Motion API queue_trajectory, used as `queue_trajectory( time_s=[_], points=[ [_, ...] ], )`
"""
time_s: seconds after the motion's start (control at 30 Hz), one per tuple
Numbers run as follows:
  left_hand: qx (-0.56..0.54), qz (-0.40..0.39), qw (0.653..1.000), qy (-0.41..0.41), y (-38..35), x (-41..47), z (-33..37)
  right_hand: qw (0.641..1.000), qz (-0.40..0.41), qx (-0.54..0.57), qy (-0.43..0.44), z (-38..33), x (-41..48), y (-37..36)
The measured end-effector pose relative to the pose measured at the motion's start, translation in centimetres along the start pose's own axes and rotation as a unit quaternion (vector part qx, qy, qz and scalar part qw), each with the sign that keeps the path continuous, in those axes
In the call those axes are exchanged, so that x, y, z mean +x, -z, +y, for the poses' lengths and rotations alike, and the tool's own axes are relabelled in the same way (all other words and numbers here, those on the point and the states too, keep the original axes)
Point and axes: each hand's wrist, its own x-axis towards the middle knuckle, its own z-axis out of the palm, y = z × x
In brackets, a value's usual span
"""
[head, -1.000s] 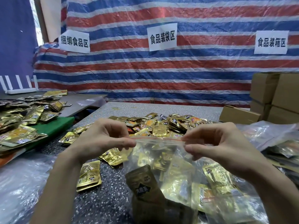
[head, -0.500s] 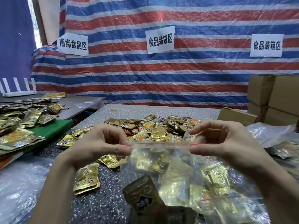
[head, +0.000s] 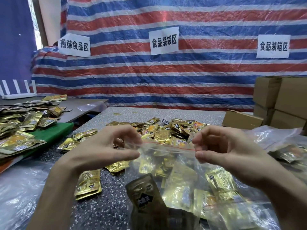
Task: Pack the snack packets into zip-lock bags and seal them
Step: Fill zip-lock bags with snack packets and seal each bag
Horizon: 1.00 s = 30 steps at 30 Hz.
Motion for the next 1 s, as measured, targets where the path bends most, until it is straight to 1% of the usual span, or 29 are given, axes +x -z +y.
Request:
queue_trajectory(
  time_s=[0.07, 0.13, 0.23, 0.3, 0.47, 0.6, 0.67, 0.77, 0.87, 1.0],
  points=[
    [0.038, -0.015, 0.999, -0.027, -1.0, 0.3, 1.2, 1.000, -0.016, -0.023, 0.015, 0.2, 0.2, -1.0],
    [0.049, -0.005, 0.995, -0.083, -2.4, 0.8, 2.6, 0.997, -0.039, -0.059, 0.041, 0.3, 0.3, -1.7],
    [0.044, 0.008, 0.988, -0.147, -4.2, 1.5, 3.8, 0.988, -0.054, -0.117, 0.082, 0.3, 0.3, -2.3],
    [0.028, 0.012, 0.985, -0.167, -4.6, 1.6, 4.2, 0.983, -0.045, -0.144, 0.104, 0.4, 0.2, -2.4],
    [0.008, 0.021, 0.984, -0.178, -4.7, 1.3, 4.5, 0.983, -0.038, -0.126, 0.129, 0.1, 0.0, -2.6],
    [-0.013, 0.053, 0.983, -0.174, -5.1, 1.3, 4.9, 0.979, 0.002, -0.138, 0.153, 0.0, 0.1, -2.9],
    [0.005, 0.069, 0.982, -0.175, -5.4, 1.4, 5.1, 0.976, 0.015, -0.145, 0.160, 0.0, 0.0, -3.0],
    [0.089, 0.080, 0.975, -0.186, -5.5, 1.4, 5.0, 0.974, 0.027, -0.157, 0.160, 0.0, 0.0, -3.0],
    [0.131, 0.064, 0.970, -0.197, -5.3, 1.3, 5.0, 0.978, 0.031, -0.144, 0.148, 0.0, 0.0, -2.9],
    [0.089, 0.037, 0.980, -0.177, -4.4, 0.8, 4.8, 0.982, 0.025, -0.119, 0.146, -0.3, -0.2, -2.6]
  ],
)
